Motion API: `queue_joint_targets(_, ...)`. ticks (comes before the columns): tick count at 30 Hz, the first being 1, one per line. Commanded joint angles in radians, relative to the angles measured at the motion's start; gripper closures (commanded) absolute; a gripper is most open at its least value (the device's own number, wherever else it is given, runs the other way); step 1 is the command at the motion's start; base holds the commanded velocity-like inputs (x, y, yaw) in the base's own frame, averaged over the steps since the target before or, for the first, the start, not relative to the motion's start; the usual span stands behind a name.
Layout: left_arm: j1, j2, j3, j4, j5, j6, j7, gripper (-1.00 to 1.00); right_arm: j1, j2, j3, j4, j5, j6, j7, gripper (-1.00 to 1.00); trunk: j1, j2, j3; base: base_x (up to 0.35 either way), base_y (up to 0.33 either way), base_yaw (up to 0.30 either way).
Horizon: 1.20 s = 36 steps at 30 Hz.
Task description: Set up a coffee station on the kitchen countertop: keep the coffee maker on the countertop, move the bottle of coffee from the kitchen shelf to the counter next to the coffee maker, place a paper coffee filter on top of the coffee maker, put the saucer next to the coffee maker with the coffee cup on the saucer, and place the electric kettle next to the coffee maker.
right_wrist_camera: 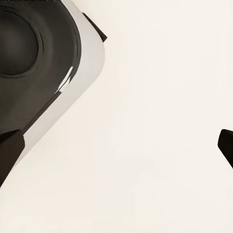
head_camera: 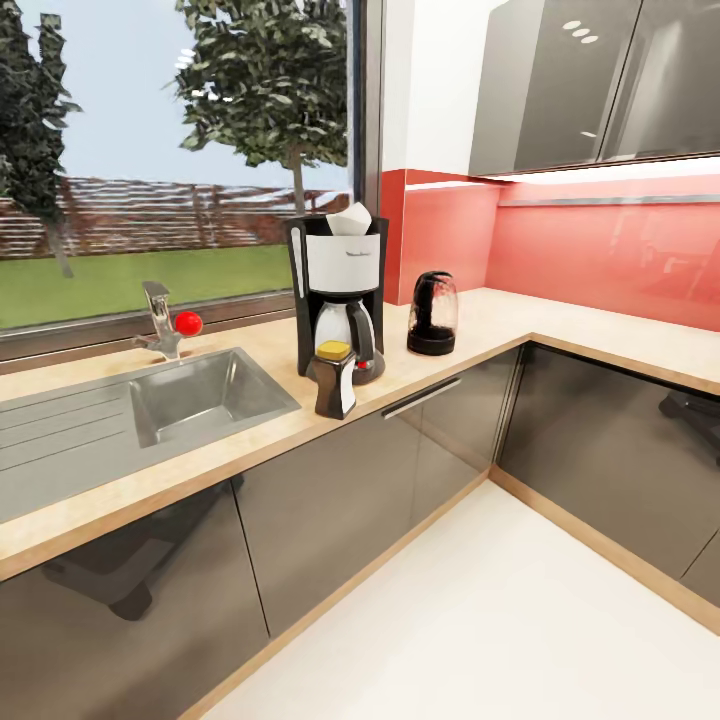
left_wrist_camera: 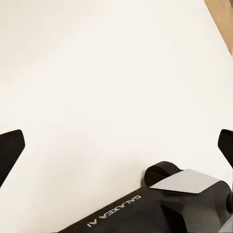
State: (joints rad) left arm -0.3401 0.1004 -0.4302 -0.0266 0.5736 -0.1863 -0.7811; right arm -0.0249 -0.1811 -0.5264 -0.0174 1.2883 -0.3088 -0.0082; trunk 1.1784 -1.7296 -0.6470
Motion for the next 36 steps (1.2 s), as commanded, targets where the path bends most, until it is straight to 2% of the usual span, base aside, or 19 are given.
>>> queue_joint_targets(1, 0.000, 0.000, -0.005, 0.001, 0.005, -0.008, -0.001, -1.00, -0.001, 0.000, -0.009, 0.001, 0.009, -0.003, -0.001, -1.00, 0.000, 0.000, -0.001, 0.000, 0.000, 0.000)
queue_joint_targets(9, 0.001, 0.001, 0.013, -0.001, 0.005, -0.009, -0.001, -1.00, -0.002, -0.001, -0.009, 0.001, 0.009, -0.003, -0.001, -1.00, 0.000, 0.000, -0.001, 0.000, 0.000, 0.000)
queue_joint_targets(10, 0.001, -0.002, 0.070, -0.002, 0.004, -0.008, -0.001, -1.00, -0.003, -0.001, -0.009, 0.000, 0.009, -0.003, -0.001, -1.00, 0.000, 0.000, -0.001, 0.000, 0.000, 0.000)
queue_joint_targets(12, 0.001, -0.004, 0.096, -0.001, 0.004, -0.008, 0.000, -1.00, -0.003, -0.001, -0.009, 0.000, 0.008, -0.004, -0.001, -1.00, 0.000, 0.000, -0.001, 0.000, 0.000, 0.000)
queue_joint_targets(14, 0.001, -0.004, 0.107, -0.001, 0.003, -0.007, 0.001, -1.00, -0.003, 0.000, -0.009, 0.000, 0.008, -0.004, -0.001, -1.00, 0.000, 0.000, -0.001, 0.000, 0.000, 0.000)
queue_joint_targets(15, 0.008, -0.006, 0.119, 0.000, 0.003, -0.006, 0.006, -1.00, -0.007, 0.002, -0.009, 0.000, 0.008, -0.029, -0.002, -1.00, 0.000, 0.000, -0.001, 0.000, 0.000, 0.000)
queue_joint_targets(24, 0.022, -0.007, 0.125, 0.001, 0.003, -0.004, 0.011, -1.00, -0.053, 0.004, -0.017, -0.001, 0.006, -0.051, -0.003, -1.00, 0.000, 0.000, -0.001, 0.000, 0.000, 0.000)
queue_joint_targets(27, 0.022, -0.008, 0.124, 0.001, 0.003, -0.004, 0.012, -1.00, -0.056, 0.006, -0.046, 0.000, -0.022, -0.051, -0.002, -1.00, 0.000, 0.000, -0.001, 0.000, 0.000, 0.000)
queue_joint_targets(28, 0.022, -0.010, 0.126, -0.002, 0.003, -0.004, 0.013, -1.00, -0.058, 0.011, -0.067, 0.001, -0.164, -0.053, 0.000, -1.00, 0.000, 0.000, -0.001, 0.000, 0.000, 0.000)
queue_joint_targets(32, 0.023, -0.014, 0.132, 0.000, 0.003, -0.003, 0.014, -1.00, -0.059, 0.011, -0.069, 0.000, -0.186, -0.054, 0.001, -1.00, 0.000, 0.000, -0.001, 0.000, 0.000, 0.000)
queue_joint_targets(36, 0.023, -0.013, 0.134, 0.001, 0.003, 0.000, 0.013, -1.00, -0.065, 0.010, -0.070, -0.001, -0.189, -0.054, 0.001, -1.00, 0.000, 0.000, -0.001, 0.000, 0.000, 0.000)
